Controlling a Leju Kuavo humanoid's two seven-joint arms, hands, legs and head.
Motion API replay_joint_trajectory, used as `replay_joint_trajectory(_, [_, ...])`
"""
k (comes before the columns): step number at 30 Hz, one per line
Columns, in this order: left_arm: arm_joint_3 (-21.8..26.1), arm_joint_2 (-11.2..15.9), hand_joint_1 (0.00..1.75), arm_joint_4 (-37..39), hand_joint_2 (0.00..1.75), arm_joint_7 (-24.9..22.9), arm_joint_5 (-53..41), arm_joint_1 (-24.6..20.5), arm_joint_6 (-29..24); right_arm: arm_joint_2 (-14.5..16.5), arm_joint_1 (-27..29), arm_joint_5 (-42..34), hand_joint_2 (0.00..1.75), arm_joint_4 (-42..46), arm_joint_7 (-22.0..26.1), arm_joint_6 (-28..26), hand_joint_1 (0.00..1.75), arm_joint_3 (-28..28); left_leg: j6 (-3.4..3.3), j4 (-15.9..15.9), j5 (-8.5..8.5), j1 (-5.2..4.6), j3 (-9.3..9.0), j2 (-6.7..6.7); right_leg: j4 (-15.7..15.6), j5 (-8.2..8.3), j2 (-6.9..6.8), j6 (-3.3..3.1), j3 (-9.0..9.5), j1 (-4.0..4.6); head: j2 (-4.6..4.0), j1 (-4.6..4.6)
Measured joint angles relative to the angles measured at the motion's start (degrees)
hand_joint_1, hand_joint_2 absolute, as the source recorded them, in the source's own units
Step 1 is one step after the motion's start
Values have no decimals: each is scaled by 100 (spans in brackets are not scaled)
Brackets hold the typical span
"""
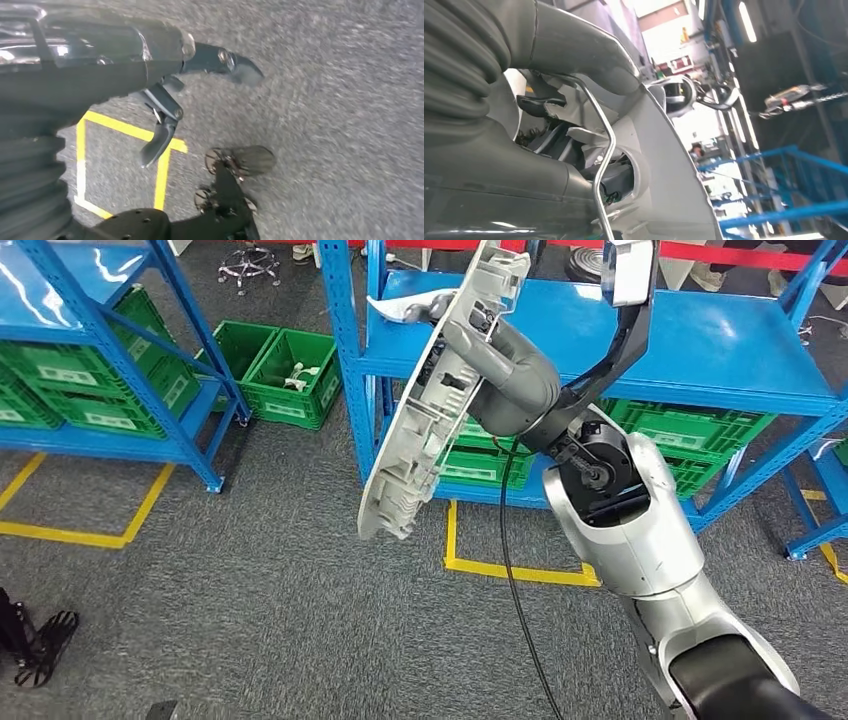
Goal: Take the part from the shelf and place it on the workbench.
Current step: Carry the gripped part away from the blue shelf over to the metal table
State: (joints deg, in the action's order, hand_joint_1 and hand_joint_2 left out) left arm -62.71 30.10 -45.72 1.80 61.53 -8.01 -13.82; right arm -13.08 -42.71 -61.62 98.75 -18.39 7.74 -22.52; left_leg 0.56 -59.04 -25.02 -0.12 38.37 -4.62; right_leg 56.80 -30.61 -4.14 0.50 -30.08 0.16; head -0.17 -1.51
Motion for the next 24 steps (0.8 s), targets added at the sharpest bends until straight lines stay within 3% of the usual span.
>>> replay_joint_trajectory(2, [-15,-64,0,88,175,140,-1,-14,160,-4,-48,4,175,-12,-51,-24,175,-27,-51,23,-23,-7,-9,109,-10,-52,-91,67,30,-1,0,14])
replay_joint_trajectory(4, [-36,-163,0,197,175,226,16,-31,280,-9,-111,67,175,4,-98,-90,175,-56,-97,41,-32,14,-35,239,172,-222,33,123,-17,-26,-1,47])
replay_joint_trajectory(7, [-66,-350,0,413,175,323,52,-74,421,-26,-189,216,175,34,-127,-169,175,-119,-159,47,-52,19,-70,439,1248,-709,350,154,-541,-44,0,140])
replay_joint_trajectory(8, [-76,-407,0,494,175,344,61,-81,454,-30,-195,250,175,36,-128,-175,175,-139,-173,45,-59,13,-85,510,1566,-780,384,152,-727,-44,0,172])
replay_joint_trajectory(9, [-84,-449,0,569,175,357,68,-82,482,-32,-202,269,175,35,-128,-174,175,-153,-184,44,-67,5,-102,580,1700,-733,402,141,-837,-42,0,201])
replay_joint_trajectory(10, [-92,-479,0,642,175,365,71,-83,508,-37,-216,278,175,34,-128,-170,175,-160,-191,42,-75,-4,-123,649,1600,-557,418,116,-846,-36,0,229])
replay_joint_trajectory(13, [-108,-555,0,848,175,379,88,-99,543,-51,-301,279,175,35,-125,-152,175,-163,-186,46,-95,-25,-174,832,586,176,601,-41,-529,-9,0,278])
replay_joint_trajectory(14, [-110,-587,0,917,175,381,115,-109,544,-54,-332,276,175,35,-121,-151,175,-165,-170,47,-92,-22,-165,879,340,275,660,-89,-437,0,0,275])
replay_joint_trajectory(15, [-112,-628,0,988,175,387,152,-117,544,-55,-358,270,175,34,-114,-154,175,-169,-150,50,-85,-14,-145,917,209,285,689,-131,-385,9,0,272])
replay_joint_trajectory(17, [-118,-695,0,1122,175,445,236,-122,552,-54,-415,260,175,31,-85,-160,175,-181,-95,67,-61,-9,-114,975,83,260,616,-170,-327,4,0,287])
replay_joint_trajectory(19, [-126,-754,0,1205,175,531,278,-124,562,-44,-469,250,175,22,-31,-150,175,-196,-35,0,-133,-36,-68,783,-57,298,519,-188,-250,-32,0,269])
replay_joint_trajectory(21, [-129,-802,0,1283,175,573,293,-154,568,-28,-522,233,175,-6,19,-115,175,-211,44,-464,-409,-10,163,508,-140,329,425,-192,-191,-53,0,199])
replay_joint_trajectory(23, [-131,-841,0,1363,175,587,312,-171,586,-11,-550,217,175,-49,42,-58,175,-233,132,-1158,-680,78,524,449,-136,315,332,-186,-181,-61,0,142])
replay_joint_trajectory(24, [-133,-859,0,1390,175,599,321,-166,590,-3,-549,211,175,-71,46,-35,175,-247,172,-1340,-696,116,631,446,-123,301,284,-170,-179,-69,0,120])
